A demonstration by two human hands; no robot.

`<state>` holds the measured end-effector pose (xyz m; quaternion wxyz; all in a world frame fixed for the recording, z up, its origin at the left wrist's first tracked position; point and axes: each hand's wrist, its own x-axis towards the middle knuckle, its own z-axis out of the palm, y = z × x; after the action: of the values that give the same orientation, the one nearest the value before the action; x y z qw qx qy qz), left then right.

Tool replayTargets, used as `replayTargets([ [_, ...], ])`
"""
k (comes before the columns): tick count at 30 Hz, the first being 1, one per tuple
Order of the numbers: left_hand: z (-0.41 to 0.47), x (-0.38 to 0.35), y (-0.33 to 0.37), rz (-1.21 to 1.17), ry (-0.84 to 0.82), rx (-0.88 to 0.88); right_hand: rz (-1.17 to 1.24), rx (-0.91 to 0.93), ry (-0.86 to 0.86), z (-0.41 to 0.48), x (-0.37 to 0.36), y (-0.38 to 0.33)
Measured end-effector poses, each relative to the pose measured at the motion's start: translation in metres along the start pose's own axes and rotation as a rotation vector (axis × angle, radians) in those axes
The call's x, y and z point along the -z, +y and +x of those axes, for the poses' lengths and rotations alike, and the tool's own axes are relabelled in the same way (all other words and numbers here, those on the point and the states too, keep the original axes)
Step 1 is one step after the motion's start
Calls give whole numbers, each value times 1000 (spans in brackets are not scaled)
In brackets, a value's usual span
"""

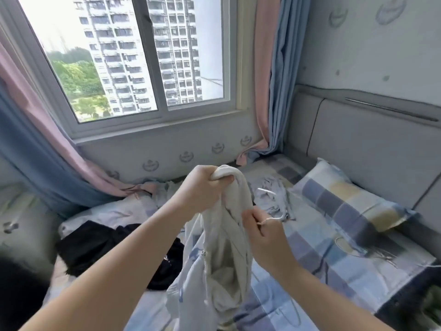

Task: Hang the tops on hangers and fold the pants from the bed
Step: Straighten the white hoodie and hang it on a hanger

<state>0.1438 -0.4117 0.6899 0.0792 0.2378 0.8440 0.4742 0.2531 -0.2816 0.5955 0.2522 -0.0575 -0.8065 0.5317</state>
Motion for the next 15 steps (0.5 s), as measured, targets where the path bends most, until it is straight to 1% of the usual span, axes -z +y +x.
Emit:
replayTargets([
  [3, -32, -37, -23, -209, -84, 78, -20, -168, -20, -18, -10, 28],
  [6, -57, -68, -42, -304, -111, 141, 58, -122, -13, -38, -5, 37],
  [7, -62, -75, -47, -294, -116, 145, 95, -108, -19, -43, 0, 39],
  [9, -69, -84, -51, -248, -153, 102, 135, -137, -70, -52, 12, 46],
  [11, -71, -89, -49, -249, -210, 50, 121, -208, -175, -56, 23, 56],
  [13, -69, -92, -47, -265, -257, 54, 88, -266, -255, -62, 28, 62],
  [15, -68, -96, -47, -223, -320, 62, 148, -271, -236, -67, 31, 65],
])
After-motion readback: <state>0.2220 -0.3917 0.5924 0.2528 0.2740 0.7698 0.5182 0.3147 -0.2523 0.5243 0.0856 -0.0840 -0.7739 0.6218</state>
